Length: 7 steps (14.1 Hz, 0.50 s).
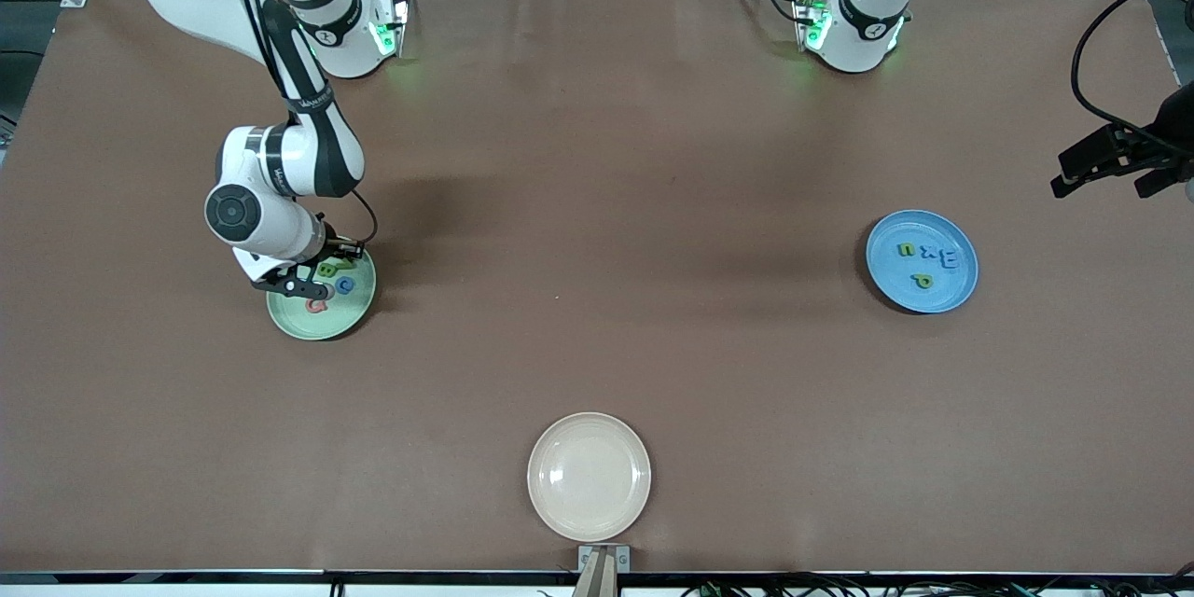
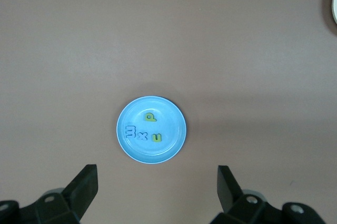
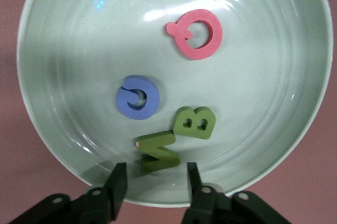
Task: Sort upper and lower case letters into plates
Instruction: 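Lower the green M into the green plate and open the right gripper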
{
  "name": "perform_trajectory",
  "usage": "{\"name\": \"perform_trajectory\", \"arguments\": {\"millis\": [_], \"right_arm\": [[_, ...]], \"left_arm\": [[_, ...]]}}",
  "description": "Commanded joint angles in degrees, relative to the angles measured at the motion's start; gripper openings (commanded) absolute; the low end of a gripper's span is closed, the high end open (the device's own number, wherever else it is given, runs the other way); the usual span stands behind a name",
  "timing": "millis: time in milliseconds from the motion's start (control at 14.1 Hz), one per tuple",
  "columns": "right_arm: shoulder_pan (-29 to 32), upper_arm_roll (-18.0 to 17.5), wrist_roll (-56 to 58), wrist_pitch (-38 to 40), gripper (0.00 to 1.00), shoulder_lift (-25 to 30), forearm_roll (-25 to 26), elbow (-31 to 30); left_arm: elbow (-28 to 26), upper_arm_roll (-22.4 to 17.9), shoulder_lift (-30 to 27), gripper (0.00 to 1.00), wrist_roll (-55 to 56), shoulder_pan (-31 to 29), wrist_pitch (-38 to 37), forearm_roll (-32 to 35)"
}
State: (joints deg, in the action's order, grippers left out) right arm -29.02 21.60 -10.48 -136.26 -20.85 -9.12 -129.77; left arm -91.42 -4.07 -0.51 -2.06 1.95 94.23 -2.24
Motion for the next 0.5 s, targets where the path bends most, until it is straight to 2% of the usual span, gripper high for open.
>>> {"name": "perform_trajectory", "arguments": {"millis": [0,142,425], "right_arm": [[0.5,-0.1,0.8,0.6,1.00,0.5,-1.1,0.5],[0.9,0.2,3.3,6.1,1.00,0.9,-1.0,4.3],[5.5,0.3,9.8,25.1,1.00,0.8,-0.4,18.8]], "left_arm": [[-0.1,0.9,-0.5,1.00,0.6,-1.0,-0.5,-0.9],[0.0,1.1,-0.5,1.00,0.6,-1.3,-0.5,-0.9],[0.9,1.2,-0.5,1.00,0.6,-1.3,-0.2,-0.9]]}}
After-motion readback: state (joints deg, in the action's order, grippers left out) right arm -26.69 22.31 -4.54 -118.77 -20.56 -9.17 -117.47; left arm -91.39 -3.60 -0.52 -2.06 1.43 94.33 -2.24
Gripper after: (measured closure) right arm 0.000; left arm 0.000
